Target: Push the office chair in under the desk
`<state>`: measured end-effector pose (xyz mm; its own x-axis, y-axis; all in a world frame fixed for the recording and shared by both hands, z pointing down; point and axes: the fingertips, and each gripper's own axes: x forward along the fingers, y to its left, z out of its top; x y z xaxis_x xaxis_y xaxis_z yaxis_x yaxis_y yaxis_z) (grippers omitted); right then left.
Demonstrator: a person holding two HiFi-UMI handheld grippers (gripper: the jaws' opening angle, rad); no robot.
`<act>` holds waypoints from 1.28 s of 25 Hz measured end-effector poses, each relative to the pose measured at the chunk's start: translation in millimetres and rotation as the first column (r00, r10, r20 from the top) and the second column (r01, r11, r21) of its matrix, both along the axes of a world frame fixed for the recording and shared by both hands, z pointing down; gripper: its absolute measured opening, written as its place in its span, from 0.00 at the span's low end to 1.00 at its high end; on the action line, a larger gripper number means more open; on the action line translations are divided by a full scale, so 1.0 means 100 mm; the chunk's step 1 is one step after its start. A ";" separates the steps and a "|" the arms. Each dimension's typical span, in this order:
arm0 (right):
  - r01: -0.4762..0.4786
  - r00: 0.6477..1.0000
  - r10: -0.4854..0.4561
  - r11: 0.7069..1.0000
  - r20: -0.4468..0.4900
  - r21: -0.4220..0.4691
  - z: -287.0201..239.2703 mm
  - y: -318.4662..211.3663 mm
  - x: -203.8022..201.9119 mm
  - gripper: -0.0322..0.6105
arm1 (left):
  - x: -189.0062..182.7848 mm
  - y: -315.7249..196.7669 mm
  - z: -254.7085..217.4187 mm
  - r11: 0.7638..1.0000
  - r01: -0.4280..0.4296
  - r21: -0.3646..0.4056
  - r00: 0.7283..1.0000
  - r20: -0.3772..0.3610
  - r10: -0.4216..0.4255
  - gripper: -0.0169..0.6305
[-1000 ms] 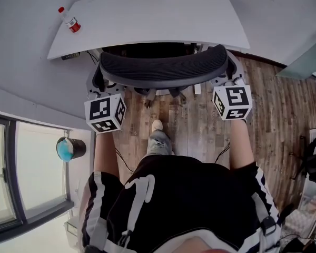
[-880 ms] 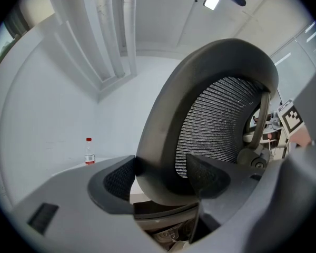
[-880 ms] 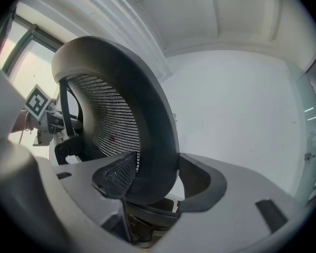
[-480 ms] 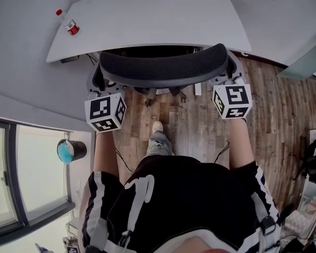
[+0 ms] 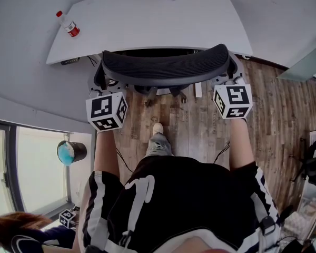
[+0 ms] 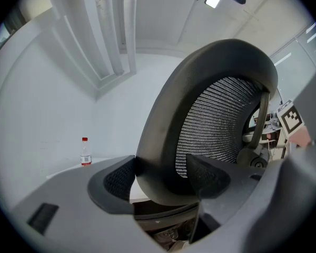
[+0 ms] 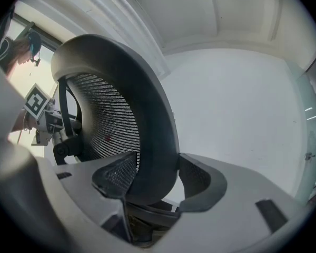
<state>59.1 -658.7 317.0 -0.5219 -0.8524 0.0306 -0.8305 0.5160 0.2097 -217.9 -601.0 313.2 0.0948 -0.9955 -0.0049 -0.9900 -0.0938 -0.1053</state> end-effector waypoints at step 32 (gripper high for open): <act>-0.010 1.000 0.010 1.000 0.000 0.001 -0.01 -0.24 -0.08 0.43 | -0.09 -0.26 -0.01 1.000 -0.021 0.014 1.000 -0.002 0.021 0.50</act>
<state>50.9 -682.4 315.7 -0.5134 -0.8577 0.0294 -0.8356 0.5074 0.2103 -226.6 -627.1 311.9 0.1154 -0.9931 -0.0189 -0.9881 -0.1128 -0.1043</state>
